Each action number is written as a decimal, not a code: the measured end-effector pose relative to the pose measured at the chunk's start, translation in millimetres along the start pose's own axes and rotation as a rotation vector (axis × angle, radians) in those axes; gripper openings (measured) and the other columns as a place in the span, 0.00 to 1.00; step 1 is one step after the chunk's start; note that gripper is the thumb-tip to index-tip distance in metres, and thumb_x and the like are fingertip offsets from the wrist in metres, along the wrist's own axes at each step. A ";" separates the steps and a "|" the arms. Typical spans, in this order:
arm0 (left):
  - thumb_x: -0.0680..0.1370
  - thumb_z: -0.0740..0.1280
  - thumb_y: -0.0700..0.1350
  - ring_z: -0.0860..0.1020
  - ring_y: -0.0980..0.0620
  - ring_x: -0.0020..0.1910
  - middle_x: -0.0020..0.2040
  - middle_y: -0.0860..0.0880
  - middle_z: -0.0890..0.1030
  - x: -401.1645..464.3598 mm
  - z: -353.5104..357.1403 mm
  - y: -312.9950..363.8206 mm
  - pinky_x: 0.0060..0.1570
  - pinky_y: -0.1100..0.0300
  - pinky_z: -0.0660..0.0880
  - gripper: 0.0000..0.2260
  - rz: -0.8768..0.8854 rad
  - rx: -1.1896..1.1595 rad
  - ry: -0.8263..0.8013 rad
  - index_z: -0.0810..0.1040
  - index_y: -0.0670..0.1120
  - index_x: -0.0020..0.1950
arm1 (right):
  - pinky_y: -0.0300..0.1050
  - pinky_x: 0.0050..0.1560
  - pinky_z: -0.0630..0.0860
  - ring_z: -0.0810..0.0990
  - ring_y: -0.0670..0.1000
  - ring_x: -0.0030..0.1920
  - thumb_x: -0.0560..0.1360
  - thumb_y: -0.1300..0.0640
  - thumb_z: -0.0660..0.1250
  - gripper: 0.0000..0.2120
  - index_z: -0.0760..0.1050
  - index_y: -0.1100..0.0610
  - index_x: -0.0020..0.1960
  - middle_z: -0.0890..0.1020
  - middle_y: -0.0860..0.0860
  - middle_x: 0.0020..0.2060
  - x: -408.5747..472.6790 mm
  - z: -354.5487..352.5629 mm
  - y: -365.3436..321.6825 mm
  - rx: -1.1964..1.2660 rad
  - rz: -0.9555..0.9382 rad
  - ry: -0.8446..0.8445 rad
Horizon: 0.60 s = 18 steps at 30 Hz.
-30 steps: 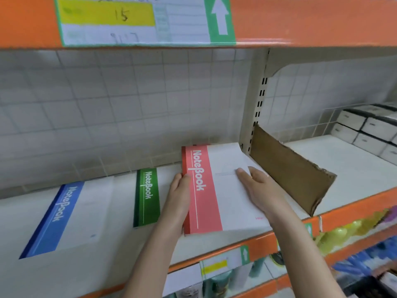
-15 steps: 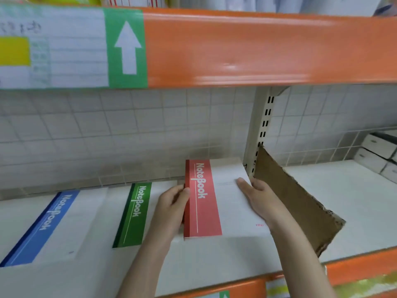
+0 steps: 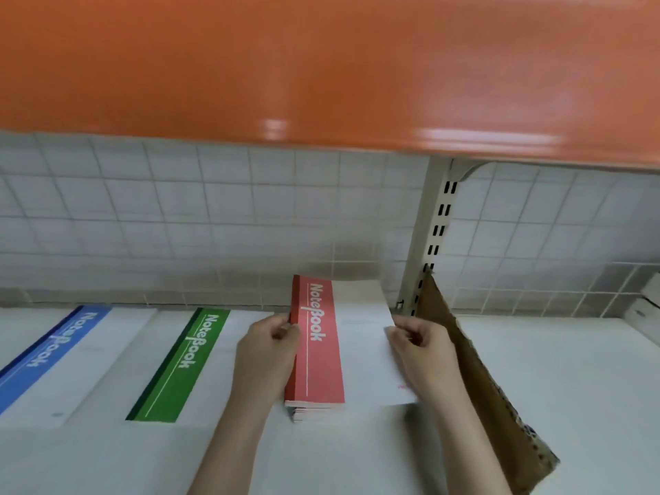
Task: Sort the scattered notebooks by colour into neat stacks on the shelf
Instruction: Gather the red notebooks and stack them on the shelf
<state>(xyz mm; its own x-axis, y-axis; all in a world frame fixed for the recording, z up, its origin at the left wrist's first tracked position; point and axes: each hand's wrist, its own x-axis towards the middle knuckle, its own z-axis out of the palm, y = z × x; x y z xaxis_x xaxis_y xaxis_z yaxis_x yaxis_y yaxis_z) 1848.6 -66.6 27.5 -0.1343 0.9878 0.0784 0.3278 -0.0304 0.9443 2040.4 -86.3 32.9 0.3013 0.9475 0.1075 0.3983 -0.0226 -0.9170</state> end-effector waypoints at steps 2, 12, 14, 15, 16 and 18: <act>0.79 0.63 0.46 0.81 0.59 0.32 0.34 0.55 0.82 6.1 3.5 1.4 0.32 0.66 0.74 0.11 -0.003 0.055 0.019 0.77 0.55 0.38 | 0.53 0.32 0.77 0.76 0.51 0.32 0.76 0.59 0.63 0.09 0.79 0.61 0.40 0.79 0.52 0.30 6.1 2.6 2.7 -0.006 0.007 0.024; 0.81 0.60 0.45 0.80 0.59 0.37 0.42 0.54 0.81 15.4 16.4 -5.6 0.30 0.75 0.69 0.07 0.008 0.149 -0.001 0.77 0.56 0.49 | 0.45 0.46 0.76 0.80 0.52 0.42 0.77 0.60 0.64 0.08 0.81 0.61 0.51 0.83 0.54 0.40 19.6 11.8 9.9 -0.149 -0.033 0.091; 0.81 0.60 0.46 0.80 0.57 0.39 0.46 0.50 0.80 14.3 18.7 -7.8 0.33 0.73 0.71 0.08 0.016 0.127 0.022 0.78 0.55 0.53 | 0.43 0.39 0.73 0.79 0.54 0.38 0.77 0.61 0.63 0.08 0.81 0.61 0.48 0.82 0.56 0.36 19.9 10.7 12.7 -0.135 -0.058 0.074; 0.81 0.60 0.46 0.80 0.56 0.40 0.47 0.50 0.79 14.3 20.1 -9.1 0.34 0.73 0.70 0.09 0.024 0.123 0.042 0.78 0.56 0.54 | 0.43 0.37 0.71 0.78 0.55 0.35 0.78 0.62 0.62 0.09 0.81 0.62 0.47 0.81 0.58 0.34 20.2 10.0 13.7 -0.102 -0.058 0.067; 0.81 0.60 0.45 0.79 0.57 0.40 0.47 0.50 0.78 14.8 21.9 -11.6 0.33 0.74 0.69 0.09 0.036 0.123 0.054 0.78 0.57 0.53 | 0.42 0.35 0.69 0.78 0.57 0.35 0.78 0.63 0.61 0.09 0.79 0.65 0.46 0.81 0.61 0.35 20.7 9.4 14.7 -0.076 -0.048 0.058; 0.81 0.60 0.45 0.77 0.59 0.40 0.47 0.52 0.75 15.1 25.5 -12.2 0.31 0.76 0.69 0.09 0.051 0.108 0.057 0.76 0.59 0.51 | 0.42 0.35 0.67 0.78 0.61 0.39 0.79 0.62 0.58 0.11 0.77 0.68 0.48 0.80 0.64 0.38 20.7 9.1 16.6 -0.039 -0.027 0.035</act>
<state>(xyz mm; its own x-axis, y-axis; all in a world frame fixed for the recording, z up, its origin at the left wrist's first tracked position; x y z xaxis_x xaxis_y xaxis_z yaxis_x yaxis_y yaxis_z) 1866.5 -47.4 9.0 -0.1667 0.9750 0.1467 0.4343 -0.0610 0.8987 2045.4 -64.2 16.3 0.3203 0.9360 0.1459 0.4400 -0.0106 -0.8979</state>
